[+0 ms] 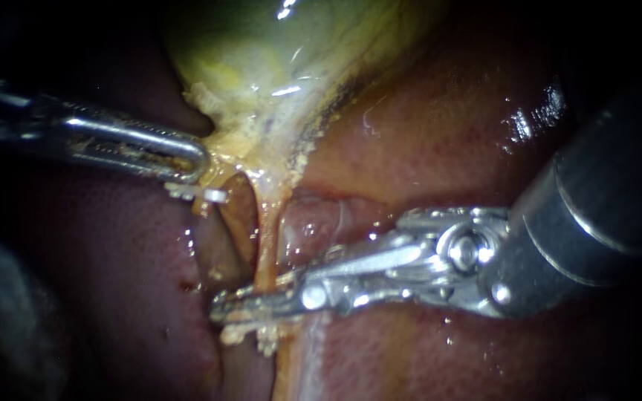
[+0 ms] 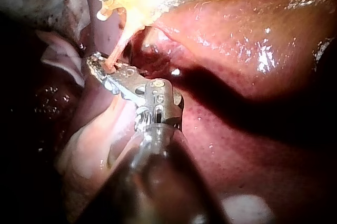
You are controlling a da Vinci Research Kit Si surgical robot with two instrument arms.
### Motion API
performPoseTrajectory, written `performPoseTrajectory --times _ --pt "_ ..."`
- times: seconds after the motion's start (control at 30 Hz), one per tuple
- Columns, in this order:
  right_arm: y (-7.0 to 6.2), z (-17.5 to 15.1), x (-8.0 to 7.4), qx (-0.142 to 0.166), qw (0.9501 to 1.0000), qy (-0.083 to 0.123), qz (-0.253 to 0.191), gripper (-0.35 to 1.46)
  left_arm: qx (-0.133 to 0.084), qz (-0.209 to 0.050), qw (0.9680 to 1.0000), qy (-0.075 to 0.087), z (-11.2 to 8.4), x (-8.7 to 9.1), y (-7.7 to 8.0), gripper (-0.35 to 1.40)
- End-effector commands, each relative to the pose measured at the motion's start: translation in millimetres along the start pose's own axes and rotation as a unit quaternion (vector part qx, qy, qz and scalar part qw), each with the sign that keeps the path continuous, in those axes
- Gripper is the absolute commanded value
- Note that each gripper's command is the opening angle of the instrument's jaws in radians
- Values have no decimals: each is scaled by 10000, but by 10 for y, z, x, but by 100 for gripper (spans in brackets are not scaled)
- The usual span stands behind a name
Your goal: Going back second clip right tube
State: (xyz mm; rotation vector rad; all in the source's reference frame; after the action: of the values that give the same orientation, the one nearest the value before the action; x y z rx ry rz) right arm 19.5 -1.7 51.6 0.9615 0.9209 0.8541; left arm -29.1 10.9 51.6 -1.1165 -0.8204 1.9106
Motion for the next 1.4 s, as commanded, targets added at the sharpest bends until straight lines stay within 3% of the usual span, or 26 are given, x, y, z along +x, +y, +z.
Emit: performPoseTrajectory --times 0.03,0.07,0.13,0.23,0.4,0.57,0.67,0.9,1.13,1.23,1.4 --pt "1 0 0 -1 10000 -20 0 -35 0 0 10000 0 0 0 0 -35" --pt "1 0 0 8 10000 -31 -1 -35 0 0 10000 0 0 0 0 -35" --pt "3 2 -1 20 9993 -12 -361 -1 0 0 10000 0 0 0 0 -35" --pt "8 6 -6 132 9976 105 -672 23 0 0 10000 0 0 0 0 -35" --pt "25 13 -17 183 9962 174 -839 41 -1 0 10000 0 0 0 0 -35" --pt "48 18 -27 158 9912 205 -1298 48 -1 1 10000 0 0 0 0 -35" --pt "56 13 -27 4 9877 353 -1524 50 -1 1 10000 -1 0 0 0 -35" --pt "63 -19 -32 -33 9782 408 -2035 50 -4 1 10000 -2 -1 -1 0 -35" --pt "63 -71 -40 -136 9616 517 -2691 50 -4 1 10000 -2 -2 -1 0 -35" --pt "61 -98 -36 -181 9555 458 -2909 50 -5 1 10000 -2 -2 -1 0 -35" --pt "59 -125 -35 -402 9447 22 -3255 48 -5 1 10000 -2 -2 0 0 -35"
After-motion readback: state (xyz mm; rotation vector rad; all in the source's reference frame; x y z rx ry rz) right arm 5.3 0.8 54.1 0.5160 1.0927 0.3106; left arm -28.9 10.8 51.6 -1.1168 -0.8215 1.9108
